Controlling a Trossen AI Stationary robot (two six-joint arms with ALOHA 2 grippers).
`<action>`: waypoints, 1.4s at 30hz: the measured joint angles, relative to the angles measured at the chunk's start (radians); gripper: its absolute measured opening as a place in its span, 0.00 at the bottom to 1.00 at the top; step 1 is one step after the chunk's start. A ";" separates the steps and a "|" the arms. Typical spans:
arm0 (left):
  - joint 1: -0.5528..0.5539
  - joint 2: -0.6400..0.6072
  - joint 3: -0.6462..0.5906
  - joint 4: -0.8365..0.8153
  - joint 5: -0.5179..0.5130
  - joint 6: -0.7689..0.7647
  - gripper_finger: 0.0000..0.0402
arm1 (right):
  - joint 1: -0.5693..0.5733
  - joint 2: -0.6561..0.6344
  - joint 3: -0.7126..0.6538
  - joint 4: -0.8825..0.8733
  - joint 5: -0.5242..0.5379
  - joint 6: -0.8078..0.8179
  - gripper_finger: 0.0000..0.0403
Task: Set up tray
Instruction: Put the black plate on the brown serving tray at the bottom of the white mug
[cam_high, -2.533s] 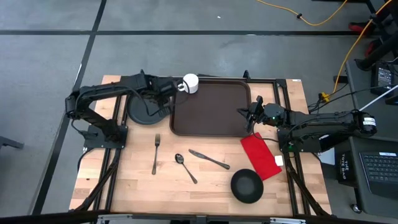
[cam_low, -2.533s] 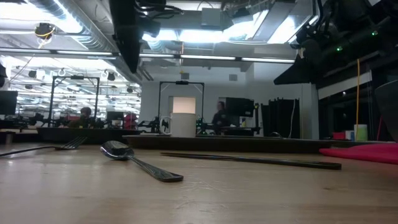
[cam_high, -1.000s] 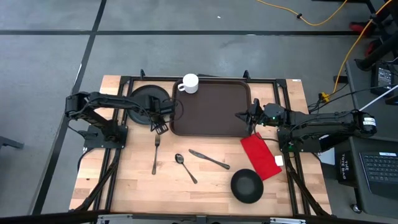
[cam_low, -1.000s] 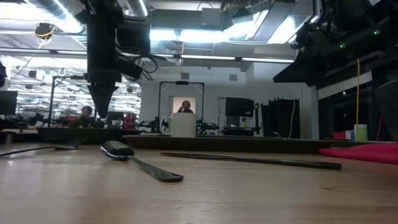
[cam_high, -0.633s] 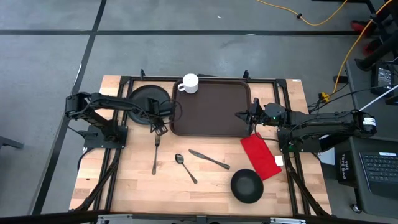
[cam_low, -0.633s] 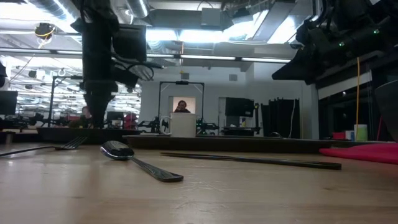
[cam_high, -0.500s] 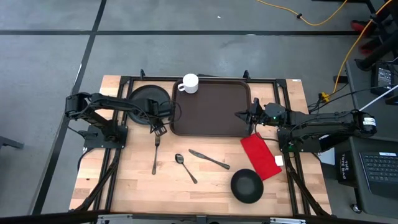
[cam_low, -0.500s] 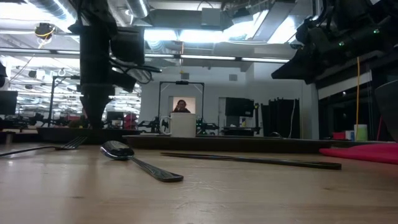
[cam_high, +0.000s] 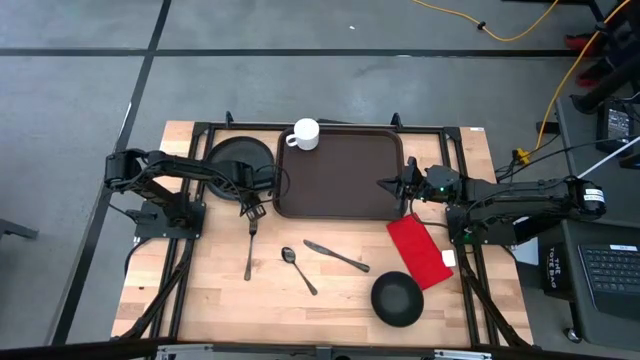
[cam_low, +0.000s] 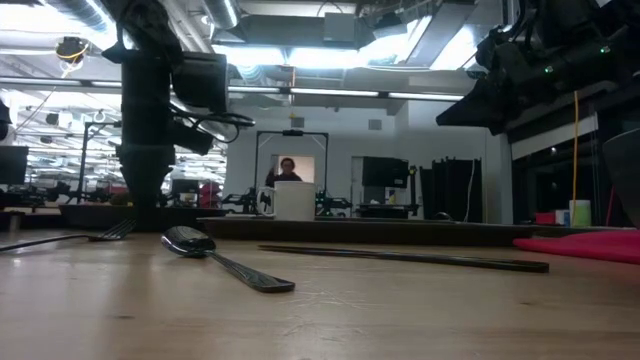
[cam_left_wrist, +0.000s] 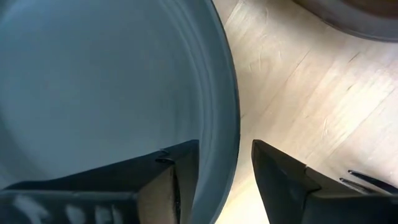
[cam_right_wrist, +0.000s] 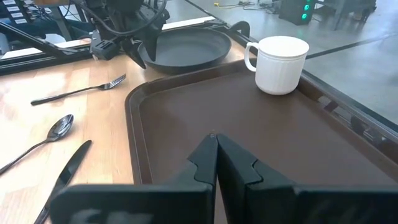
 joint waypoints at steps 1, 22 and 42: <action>0.000 0.000 0.000 0.001 -0.003 0.003 0.34 | 0.000 0.000 0.000 0.000 0.000 0.000 0.03; 0.000 0.064 0.000 0.002 -0.055 0.056 0.13 | 0.000 0.000 0.000 0.000 0.000 0.000 0.03; -0.001 -0.020 0.075 -0.110 -0.092 0.104 0.01 | 0.000 0.000 0.000 -0.001 0.000 0.000 0.04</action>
